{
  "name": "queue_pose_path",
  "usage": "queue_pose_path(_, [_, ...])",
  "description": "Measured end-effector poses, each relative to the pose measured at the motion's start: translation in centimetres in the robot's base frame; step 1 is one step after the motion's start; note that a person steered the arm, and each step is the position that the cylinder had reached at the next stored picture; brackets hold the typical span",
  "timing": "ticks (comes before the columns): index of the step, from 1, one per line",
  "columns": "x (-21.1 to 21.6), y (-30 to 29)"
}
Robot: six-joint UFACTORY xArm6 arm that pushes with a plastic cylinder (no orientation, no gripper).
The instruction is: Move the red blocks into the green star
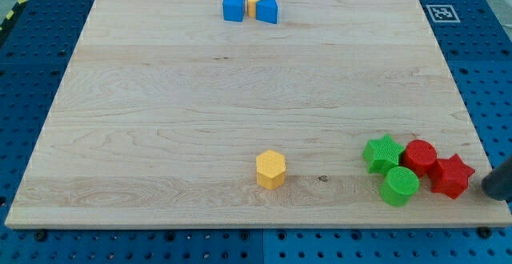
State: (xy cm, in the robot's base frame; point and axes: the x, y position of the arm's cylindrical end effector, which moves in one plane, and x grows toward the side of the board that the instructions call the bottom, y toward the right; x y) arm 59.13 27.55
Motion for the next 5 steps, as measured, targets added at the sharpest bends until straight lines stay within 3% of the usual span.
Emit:
queue_pose_path(2, [-0.4, -7.2])
queue_pose_path(4, [0.2, -7.8])
queue_pose_path(5, [2.4, -8.3])
